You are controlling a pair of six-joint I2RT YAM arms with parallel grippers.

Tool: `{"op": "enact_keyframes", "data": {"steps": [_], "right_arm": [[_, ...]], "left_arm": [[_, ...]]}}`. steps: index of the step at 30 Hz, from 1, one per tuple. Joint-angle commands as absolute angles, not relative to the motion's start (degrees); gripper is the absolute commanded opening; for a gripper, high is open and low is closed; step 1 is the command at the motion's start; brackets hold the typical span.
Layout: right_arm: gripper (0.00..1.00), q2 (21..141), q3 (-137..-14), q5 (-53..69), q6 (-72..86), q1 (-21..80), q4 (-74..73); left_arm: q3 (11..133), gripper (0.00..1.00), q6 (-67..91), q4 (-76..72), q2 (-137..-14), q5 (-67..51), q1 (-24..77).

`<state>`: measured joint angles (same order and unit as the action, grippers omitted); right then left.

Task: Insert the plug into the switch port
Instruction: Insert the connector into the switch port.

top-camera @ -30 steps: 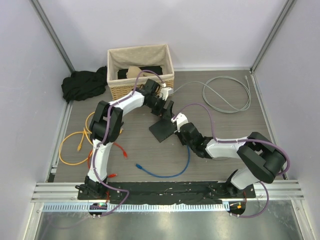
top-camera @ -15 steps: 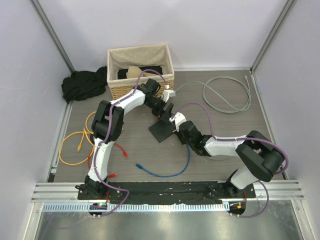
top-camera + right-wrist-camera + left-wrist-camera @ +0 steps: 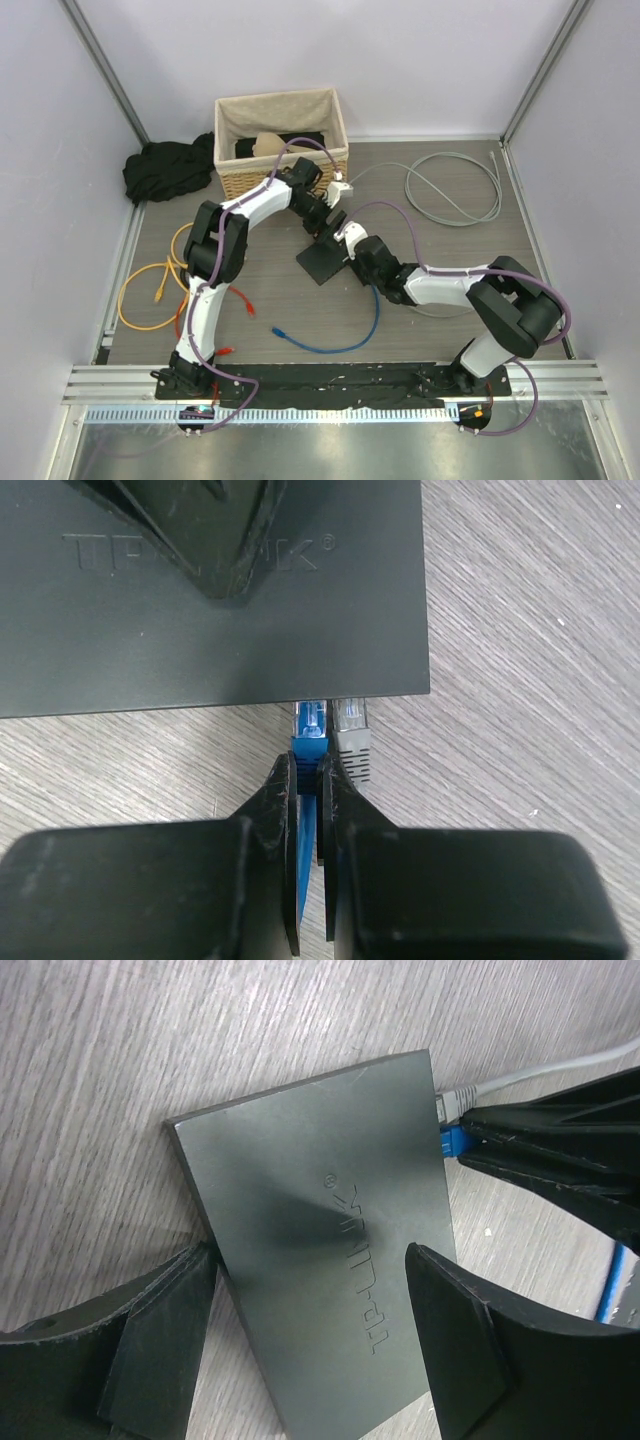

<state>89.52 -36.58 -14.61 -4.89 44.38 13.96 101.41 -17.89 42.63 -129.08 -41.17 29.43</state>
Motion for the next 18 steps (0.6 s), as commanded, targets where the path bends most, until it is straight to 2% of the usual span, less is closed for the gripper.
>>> {"op": "enact_keyframes", "data": {"steps": [1,11,18], "right_arm": [[0.01,87.7,-45.2,-10.0,-7.2,44.6,28.0],[0.01,89.0,-45.3,-8.9,-8.5,43.2,27.7],[0.02,87.0,-42.9,-9.2,-4.1,43.2,23.2]], "left_arm": [[99.0,0.79,-18.5,59.5,-132.9,-49.7,35.9],[100.0,0.79,-25.7,66.4,-133.4,-50.9,38.3],[100.5,0.81,-18.8,61.4,-134.6,-43.3,37.1]]}}
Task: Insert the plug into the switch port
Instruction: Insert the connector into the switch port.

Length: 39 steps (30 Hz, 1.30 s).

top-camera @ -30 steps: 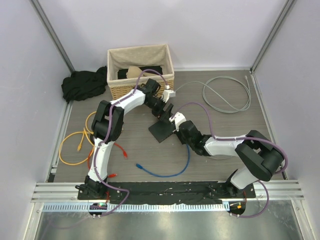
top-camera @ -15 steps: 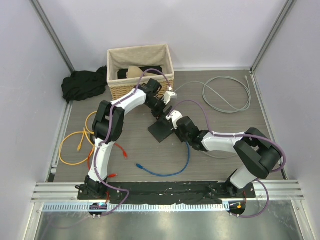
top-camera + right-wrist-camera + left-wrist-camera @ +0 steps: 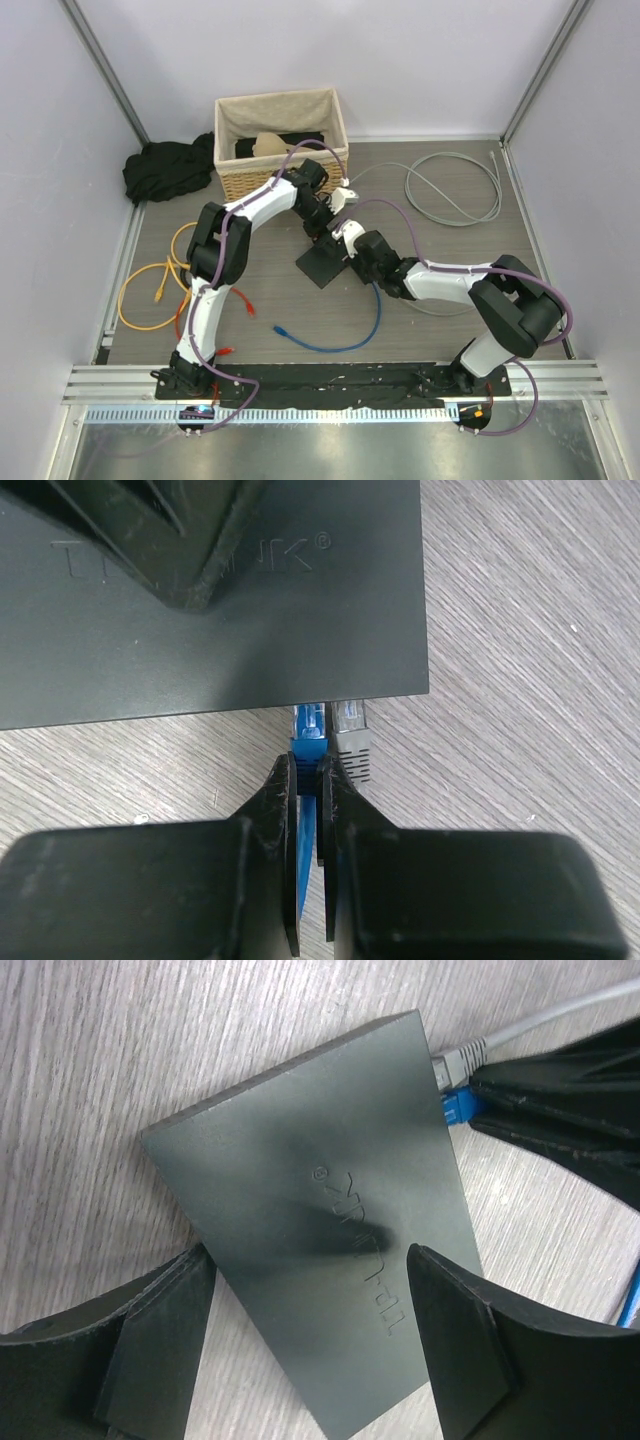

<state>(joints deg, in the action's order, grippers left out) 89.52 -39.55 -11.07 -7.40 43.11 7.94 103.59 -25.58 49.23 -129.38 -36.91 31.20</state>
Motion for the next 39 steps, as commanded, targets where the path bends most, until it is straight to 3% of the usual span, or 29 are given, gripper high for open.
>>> {"op": "enact_keyframes", "data": {"steps": [1,11,16,22,31,39], "right_arm": [[0.04,86.5,-42.2,-9.8,-3.4,43.2,22.6],[0.31,79.5,-36.8,-11.2,4.1,43.2,9.0],[0.34,78.4,-36.7,-11.9,6.8,43.2,4.0],[0.47,77.3,-36.8,-11.0,10.5,43.2,1.0],[0.57,81.2,-41.1,-9.0,16.3,43.7,-6.8],[0.58,80.3,-44.5,-10.0,20.9,43.8,-15.2]], "left_arm": [[100.5,0.81,-17.8,60.0,-134.6,-42.4,36.7],[101.8,0.85,-12.7,51.4,-131.0,-29.2,31.8],[103.3,0.86,-12.7,50.4,-131.4,-26.5,30.8],[103.4,0.86,-13.1,49.6,-131.3,-24.8,30.5],[101.1,0.89,-7.6,44.4,-125.8,-22.6,29.5],[94.0,0.90,-0.4,37.7,-117.5,-15.7,29.4]]}}
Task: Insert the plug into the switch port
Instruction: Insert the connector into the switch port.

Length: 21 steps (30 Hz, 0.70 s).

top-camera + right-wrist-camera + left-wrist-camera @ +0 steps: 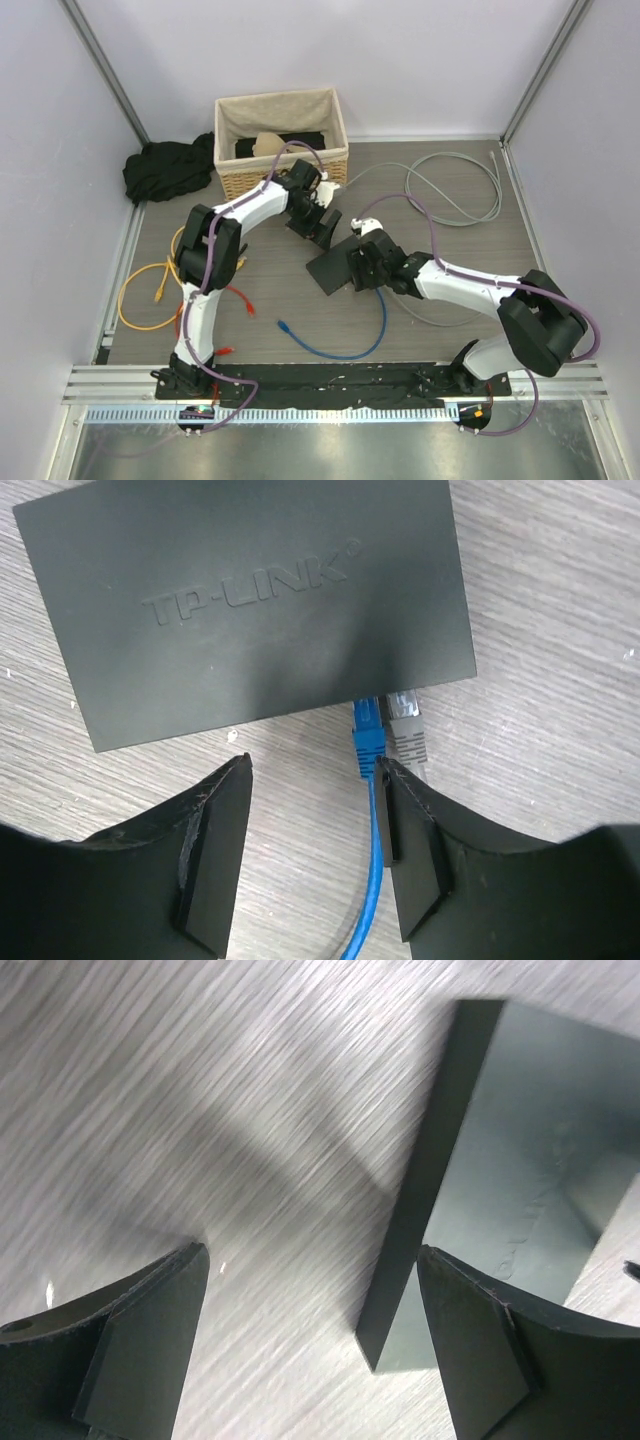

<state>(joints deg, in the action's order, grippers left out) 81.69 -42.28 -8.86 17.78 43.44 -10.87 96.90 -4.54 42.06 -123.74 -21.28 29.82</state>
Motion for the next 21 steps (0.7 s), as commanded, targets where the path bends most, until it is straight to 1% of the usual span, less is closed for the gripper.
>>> {"op": "enact_keyframes", "data": {"steps": [1,3,6,8,11,14,15,21], "right_arm": [[0.58,79.8,-44.0,-10.7,21.2,43.8,-15.6],[0.58,78.3,-43.2,-12.6,21.5,43.7,-16.9],[0.49,77.2,-40.9,-13.2,22.3,43.8,-17.7],[0.47,76.9,-40.0,-12.9,23.5,43.7,-17.7],[0.37,77.2,-39.0,-12.6,23.6,43.7,-17.7],[0.30,77.5,-38.4,-12.4,23.7,43.7,-17.2],[0.29,77.7,-38.1,-12.7,23.7,43.7,-17.1],[0.29,79.6,-37.6,-12.3,24.3,43.6,-15.4]], "left_arm": [[93.3,0.90,2.2,36.4,-116.6,-15.1,29.4],[91.8,0.90,3.1,35.6,-115.1,-14.2,29.4],[91.8,0.91,3.3,35.3,-115.0,-14.9,29.5],[92.6,0.91,3.2,35.2,-115.4,-15.1,29.6],[94.0,0.91,2.5,35.1,-116.5,-16.3,29.8],[95.2,0.91,1.8,34.9,-117.9,-17.3,30.4],[95.6,0.91,1.7,34.7,-118.7,-18.2,30.6],[97.9,0.91,1.6,33.4,-122.0,-20.9,31.7]]}}
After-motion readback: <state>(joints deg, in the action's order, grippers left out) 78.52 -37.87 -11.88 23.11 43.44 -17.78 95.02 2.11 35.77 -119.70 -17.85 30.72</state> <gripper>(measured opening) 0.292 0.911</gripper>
